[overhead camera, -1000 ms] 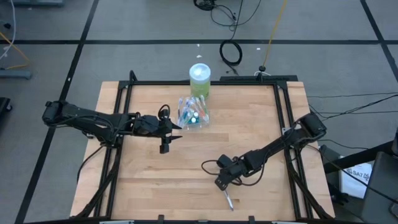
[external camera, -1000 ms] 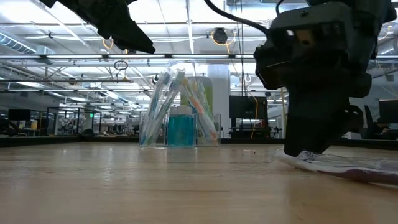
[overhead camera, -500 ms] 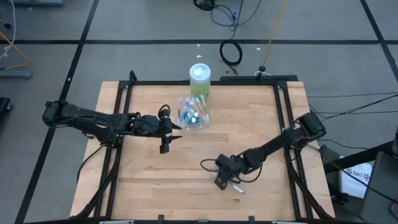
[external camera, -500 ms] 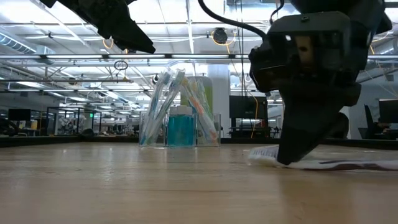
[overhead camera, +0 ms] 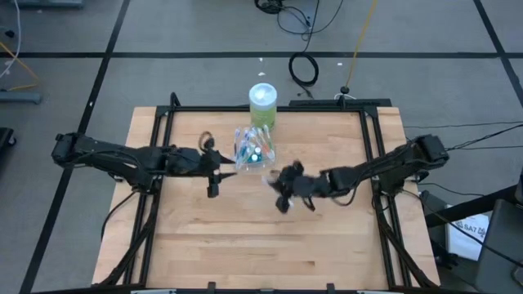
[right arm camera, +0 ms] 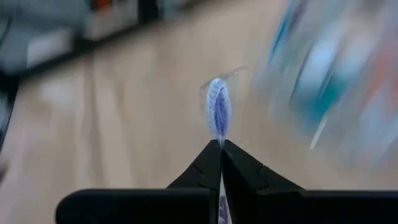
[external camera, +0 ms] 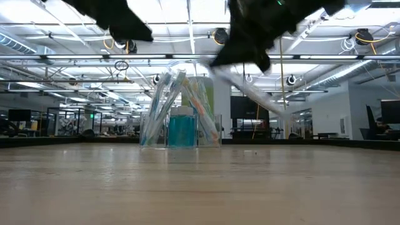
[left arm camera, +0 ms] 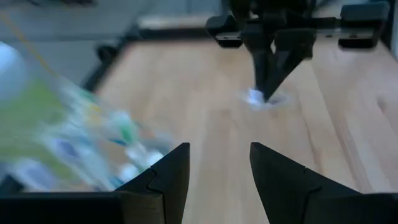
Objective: Pick & Place toothbrushing station
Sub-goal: Put the purple toothbrush into the transparent organizer
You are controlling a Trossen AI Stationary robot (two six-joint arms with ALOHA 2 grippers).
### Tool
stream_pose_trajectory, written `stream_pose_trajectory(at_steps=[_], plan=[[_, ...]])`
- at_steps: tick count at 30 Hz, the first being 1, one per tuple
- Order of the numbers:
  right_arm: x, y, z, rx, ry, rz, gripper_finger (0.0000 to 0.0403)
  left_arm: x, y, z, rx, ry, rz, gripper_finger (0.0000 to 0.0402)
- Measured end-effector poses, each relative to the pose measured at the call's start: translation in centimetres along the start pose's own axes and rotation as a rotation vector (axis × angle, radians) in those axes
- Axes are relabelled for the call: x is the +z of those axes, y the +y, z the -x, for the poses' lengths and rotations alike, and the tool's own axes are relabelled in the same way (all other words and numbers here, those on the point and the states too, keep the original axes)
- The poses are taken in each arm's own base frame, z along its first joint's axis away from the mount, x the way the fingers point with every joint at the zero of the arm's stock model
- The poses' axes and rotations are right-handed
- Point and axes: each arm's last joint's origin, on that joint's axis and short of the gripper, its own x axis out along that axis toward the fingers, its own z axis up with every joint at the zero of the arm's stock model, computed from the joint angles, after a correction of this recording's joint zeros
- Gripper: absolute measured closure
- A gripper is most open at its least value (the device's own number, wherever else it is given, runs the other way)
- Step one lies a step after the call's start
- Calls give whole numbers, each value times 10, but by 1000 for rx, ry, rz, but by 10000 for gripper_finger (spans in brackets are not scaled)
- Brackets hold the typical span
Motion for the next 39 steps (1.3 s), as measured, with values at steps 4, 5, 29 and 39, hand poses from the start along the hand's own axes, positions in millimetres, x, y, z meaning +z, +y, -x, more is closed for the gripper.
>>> stream_pose_trajectory(at_steps=[4,5,29,39], plan=[[45,-2,16,-44,-353,180,400,8,8,19,106,-76,25,227],[55,-3,20,-58,-434,232,400,9,9,23,129,-93,32,227],[33,-148,-46,-77,-701,7,399,7,12,30,169,-75,22,227],[13,-154,-63,-153,-572,24,399,8,15,31,287,-79,27,227]])
